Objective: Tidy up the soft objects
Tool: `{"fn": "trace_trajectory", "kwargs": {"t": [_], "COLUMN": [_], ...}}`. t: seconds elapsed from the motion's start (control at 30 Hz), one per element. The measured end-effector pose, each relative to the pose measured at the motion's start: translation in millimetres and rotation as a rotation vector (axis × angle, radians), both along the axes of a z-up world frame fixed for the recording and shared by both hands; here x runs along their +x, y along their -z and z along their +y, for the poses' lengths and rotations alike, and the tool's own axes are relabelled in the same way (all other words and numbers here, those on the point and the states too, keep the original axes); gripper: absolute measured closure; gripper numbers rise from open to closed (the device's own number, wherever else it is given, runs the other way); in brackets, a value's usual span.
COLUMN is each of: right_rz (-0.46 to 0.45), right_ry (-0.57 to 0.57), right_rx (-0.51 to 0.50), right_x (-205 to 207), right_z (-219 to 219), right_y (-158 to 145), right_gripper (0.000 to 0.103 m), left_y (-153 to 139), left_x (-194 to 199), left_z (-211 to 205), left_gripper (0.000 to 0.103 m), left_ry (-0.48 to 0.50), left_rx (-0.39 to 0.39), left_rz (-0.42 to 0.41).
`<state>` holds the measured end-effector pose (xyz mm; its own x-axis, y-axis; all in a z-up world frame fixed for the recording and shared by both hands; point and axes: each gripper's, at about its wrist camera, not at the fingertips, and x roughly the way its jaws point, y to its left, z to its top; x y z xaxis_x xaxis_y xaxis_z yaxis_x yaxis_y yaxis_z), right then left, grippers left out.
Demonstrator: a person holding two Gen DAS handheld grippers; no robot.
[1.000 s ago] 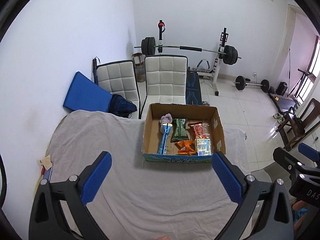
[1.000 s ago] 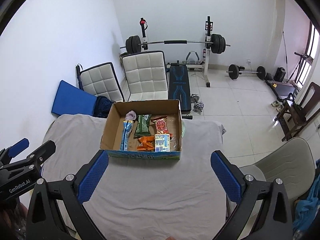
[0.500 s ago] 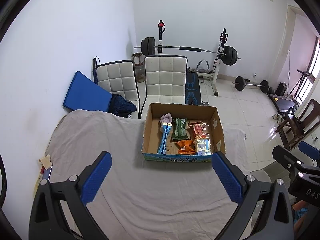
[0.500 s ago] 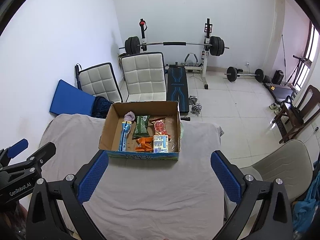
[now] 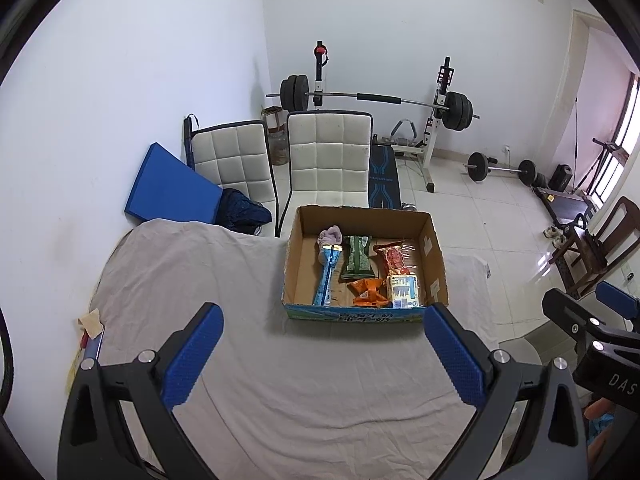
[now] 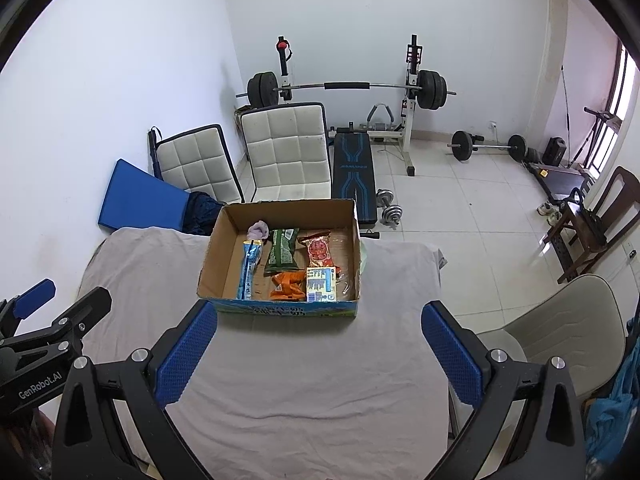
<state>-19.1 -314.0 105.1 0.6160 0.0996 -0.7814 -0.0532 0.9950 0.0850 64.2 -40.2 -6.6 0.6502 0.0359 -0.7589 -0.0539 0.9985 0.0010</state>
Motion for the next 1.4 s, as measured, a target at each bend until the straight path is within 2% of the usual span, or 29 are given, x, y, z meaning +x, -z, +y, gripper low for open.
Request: {"fn": "trace_trajectory", "kwargs": {"t": [1.4], "right_rz": [-0.008], "right_ry": [0.005], "right_rx": [0.003], "right_x": [-3.4], "right_z": [-6.6], "right_y": [-8.5], "right_gripper": [0.000], "left_y": [1.1], "left_x": [0.1], "left_z": [4.2], "left_gripper": [0.000], "left_ry": [-0.008], "left_rx": [-0.004], "left_rz": [-0.003]}}
